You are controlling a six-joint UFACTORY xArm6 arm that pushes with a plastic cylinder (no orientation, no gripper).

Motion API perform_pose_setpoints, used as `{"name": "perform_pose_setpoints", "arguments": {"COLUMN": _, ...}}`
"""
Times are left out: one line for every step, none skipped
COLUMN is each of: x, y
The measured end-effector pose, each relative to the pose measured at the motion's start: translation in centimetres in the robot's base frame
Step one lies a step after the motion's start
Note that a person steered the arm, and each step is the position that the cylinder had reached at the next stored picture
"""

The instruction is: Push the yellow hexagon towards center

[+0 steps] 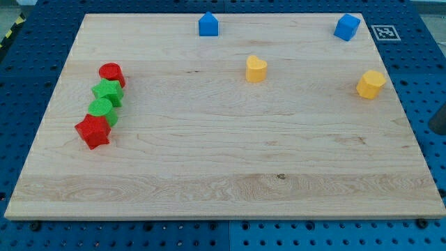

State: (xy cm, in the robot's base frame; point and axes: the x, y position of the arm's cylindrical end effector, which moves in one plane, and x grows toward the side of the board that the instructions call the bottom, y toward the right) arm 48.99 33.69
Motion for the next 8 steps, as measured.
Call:
{"name": "perform_pose_setpoints", "arguments": {"x": -1.4, "y": 0.0}}
{"name": "perform_pose_setpoints", "arguments": {"x": -2.8, "y": 0.0}}
{"name": "perform_pose_setpoints", "arguments": {"x": -3.9, "y": 0.0}}
{"name": "perform_pose_setpoints", "arguments": {"x": -7.2, "y": -0.2}}
{"name": "perform_pose_setpoints", "arguments": {"x": -7.8, "y": -1.9}}
{"name": "perform_pose_setpoints", "arguments": {"x": -7.8, "y": -3.5}}
{"name": "perform_pose_setpoints", "arguments": {"x": -8.1, "y": -6.3}}
{"name": "perform_pose_setpoints", "arguments": {"x": -8.9, "y": -5.8}}
